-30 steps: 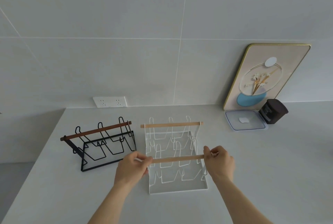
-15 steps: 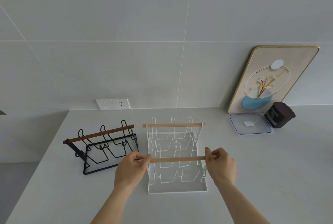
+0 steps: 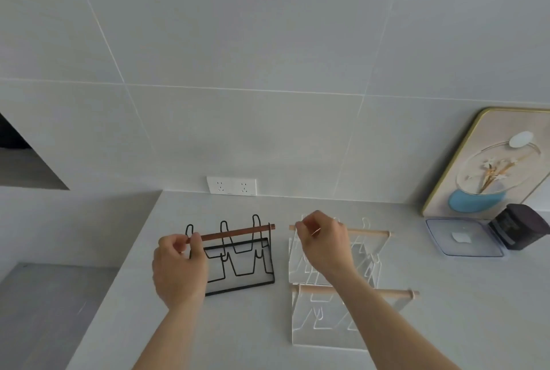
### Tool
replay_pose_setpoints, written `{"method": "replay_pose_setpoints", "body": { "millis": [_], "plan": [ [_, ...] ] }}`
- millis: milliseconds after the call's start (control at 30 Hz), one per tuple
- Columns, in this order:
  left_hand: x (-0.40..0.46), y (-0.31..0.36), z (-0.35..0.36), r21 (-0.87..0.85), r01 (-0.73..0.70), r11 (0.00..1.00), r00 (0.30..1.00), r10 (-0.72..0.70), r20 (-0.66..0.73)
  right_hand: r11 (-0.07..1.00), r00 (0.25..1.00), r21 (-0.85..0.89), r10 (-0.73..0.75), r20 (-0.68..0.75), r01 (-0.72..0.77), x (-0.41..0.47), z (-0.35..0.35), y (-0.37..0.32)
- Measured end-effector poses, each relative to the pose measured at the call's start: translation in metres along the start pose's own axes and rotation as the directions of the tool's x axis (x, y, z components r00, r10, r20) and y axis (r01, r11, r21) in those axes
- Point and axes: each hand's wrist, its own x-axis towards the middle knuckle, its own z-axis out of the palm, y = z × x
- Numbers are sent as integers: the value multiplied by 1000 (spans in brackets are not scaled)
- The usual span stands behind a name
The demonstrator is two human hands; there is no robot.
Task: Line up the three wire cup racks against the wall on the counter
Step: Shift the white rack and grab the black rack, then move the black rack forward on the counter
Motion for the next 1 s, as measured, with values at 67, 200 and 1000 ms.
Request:
{"method": "replay_pose_setpoints", "body": {
  "millis": [67, 200, 1000],
  "plan": [
    [20, -5, -7, 30, 32, 999, 998, -34, 44, 999, 992, 4, 54, 111, -54, 3, 26, -19],
    [48, -9, -16, 10, 194, 981, 950, -190, 246, 980, 939, -27, 196, 283, -196, 9, 59, -44],
    [-17, -86, -98, 165, 210, 964, 959, -236, 158, 943, 932, -32, 331, 147, -330, -116, 63, -19]
  ]
}}
